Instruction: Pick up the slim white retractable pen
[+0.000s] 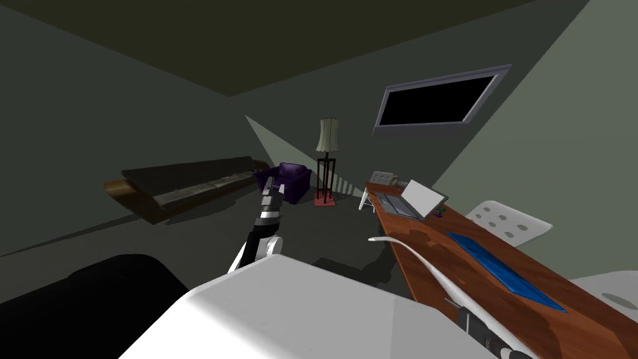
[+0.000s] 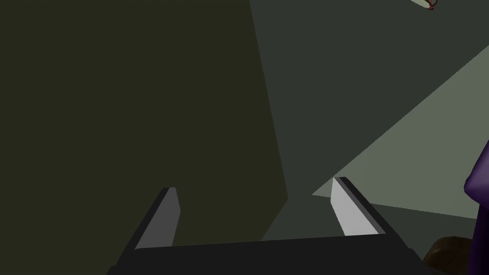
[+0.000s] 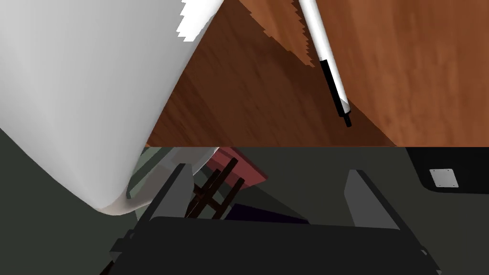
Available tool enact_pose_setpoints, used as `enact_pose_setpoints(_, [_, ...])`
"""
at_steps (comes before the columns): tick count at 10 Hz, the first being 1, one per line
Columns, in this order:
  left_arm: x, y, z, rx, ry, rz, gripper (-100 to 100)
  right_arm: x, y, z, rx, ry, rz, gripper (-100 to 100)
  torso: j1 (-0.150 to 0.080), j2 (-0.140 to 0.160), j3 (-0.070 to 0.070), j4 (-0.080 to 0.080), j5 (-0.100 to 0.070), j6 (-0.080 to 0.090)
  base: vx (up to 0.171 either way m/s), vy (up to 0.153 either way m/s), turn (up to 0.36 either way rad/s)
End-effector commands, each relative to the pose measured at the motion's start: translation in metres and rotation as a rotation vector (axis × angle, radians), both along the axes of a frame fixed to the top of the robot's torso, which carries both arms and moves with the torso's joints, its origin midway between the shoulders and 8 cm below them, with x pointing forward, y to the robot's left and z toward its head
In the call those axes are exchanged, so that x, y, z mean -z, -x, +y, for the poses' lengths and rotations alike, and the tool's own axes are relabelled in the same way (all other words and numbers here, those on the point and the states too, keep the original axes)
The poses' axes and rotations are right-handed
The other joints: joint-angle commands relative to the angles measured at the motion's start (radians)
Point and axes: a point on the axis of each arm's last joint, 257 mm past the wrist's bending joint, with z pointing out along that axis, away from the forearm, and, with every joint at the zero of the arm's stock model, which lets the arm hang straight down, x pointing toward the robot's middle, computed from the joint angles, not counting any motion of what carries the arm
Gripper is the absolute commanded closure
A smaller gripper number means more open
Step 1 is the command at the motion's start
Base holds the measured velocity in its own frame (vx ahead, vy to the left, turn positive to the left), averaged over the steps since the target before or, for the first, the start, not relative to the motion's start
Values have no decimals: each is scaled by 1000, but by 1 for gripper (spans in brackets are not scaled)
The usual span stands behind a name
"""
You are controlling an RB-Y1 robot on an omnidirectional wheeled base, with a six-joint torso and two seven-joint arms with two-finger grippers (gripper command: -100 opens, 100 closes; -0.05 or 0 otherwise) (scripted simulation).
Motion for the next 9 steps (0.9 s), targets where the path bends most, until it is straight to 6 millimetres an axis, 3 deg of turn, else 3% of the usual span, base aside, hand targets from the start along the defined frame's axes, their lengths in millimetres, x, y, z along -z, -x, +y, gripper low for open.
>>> enact_pose_setpoints(1, [0,0,0,0,0,0,0,1,9,-9,-17,35,25,-100,0,0,0,0,0,0,-34,-30,125])
enact_pose_setpoints(3, [0,0,0,0,0,0,0,10,41,-29,-63,109,106,-100,-6,-1,-1,-1,0,3,-45,-44,260])
enact_pose_setpoints(6, [0,0,0,0,0,0,0,14,57,-38,-96,150,147,-100,-15,-1,-1,-1,-1,5,-35,-34,100])
enact_pose_setpoints(9, [0,0,0,0,0,0,0,21,94,-57,-160,222,241,-100,-22,-2,-2,-1,0,6,-41,-43,177])
